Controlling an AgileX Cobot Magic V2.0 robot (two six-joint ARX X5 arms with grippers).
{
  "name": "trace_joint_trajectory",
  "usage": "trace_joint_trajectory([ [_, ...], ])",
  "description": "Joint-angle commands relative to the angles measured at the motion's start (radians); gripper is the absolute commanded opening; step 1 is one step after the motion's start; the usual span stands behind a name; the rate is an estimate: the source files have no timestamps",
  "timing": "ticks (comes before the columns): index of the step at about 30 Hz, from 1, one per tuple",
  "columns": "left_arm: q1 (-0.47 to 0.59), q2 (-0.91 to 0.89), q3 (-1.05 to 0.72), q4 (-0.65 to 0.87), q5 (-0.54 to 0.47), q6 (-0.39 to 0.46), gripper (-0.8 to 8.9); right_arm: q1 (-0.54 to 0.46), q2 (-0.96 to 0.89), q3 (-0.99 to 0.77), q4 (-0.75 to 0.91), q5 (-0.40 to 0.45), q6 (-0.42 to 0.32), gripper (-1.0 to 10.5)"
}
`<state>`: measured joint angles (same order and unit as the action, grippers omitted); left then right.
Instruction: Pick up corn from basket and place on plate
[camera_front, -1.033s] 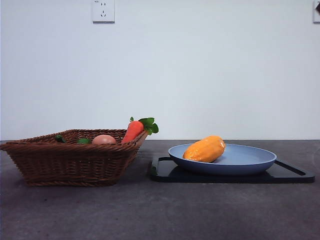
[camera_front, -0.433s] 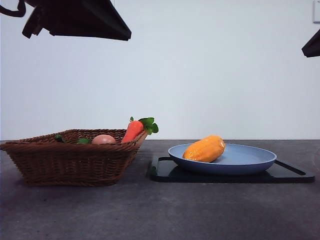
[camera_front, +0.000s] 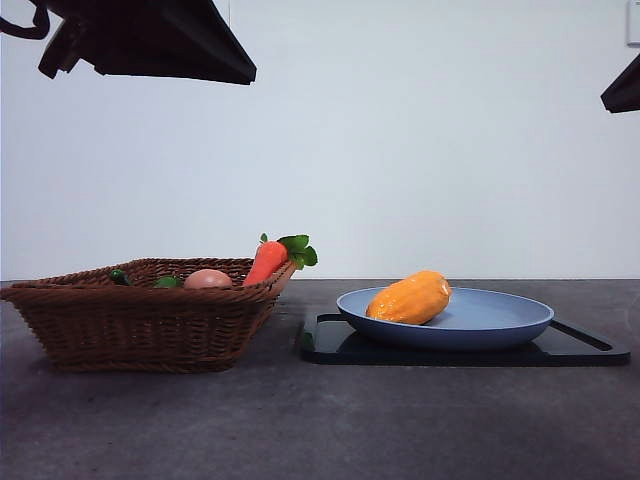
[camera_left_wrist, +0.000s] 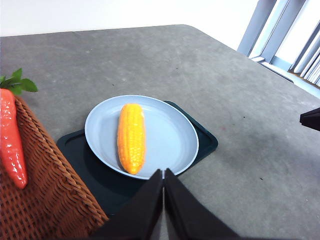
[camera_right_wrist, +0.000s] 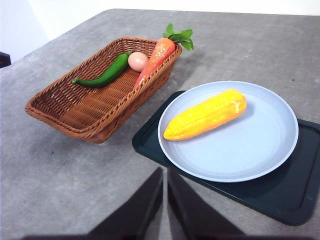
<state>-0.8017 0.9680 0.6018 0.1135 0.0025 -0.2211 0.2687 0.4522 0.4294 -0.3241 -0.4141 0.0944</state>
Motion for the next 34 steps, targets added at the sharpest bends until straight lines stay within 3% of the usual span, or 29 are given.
trace_joint_trajectory([
  [1, -0.007, 0.005, 0.003, 0.015, 0.0, 0.0, 0.08, 0.005, 0.003, 0.003, 0.012, 0.003, 0.01, 0.0],
  [10, -0.01, 0.001, 0.003, 0.008, 0.0, 0.009, 0.08, 0.005, 0.003, 0.003, 0.013, 0.003, 0.01, 0.0],
  [13, 0.02, -0.029, 0.003, 0.009, -0.021, 0.114, 0.08, 0.005, 0.003, 0.003, 0.014, 0.003, 0.01, 0.0],
  [16, 0.111, -0.072, 0.002, 0.005, -0.024, 0.182, 0.08, 0.005, 0.003, 0.003, 0.014, 0.003, 0.01, 0.0],
  [27, 0.581, -0.481, -0.193, -0.095, -0.023, 0.192, 0.08, 0.005, 0.003, 0.003, 0.018, 0.003, 0.01, 0.0],
  [34, 0.735, -0.723, -0.393, -0.091, -0.023, 0.191, 0.08, 0.005, 0.003, 0.003, 0.018, 0.003, 0.01, 0.0],
])
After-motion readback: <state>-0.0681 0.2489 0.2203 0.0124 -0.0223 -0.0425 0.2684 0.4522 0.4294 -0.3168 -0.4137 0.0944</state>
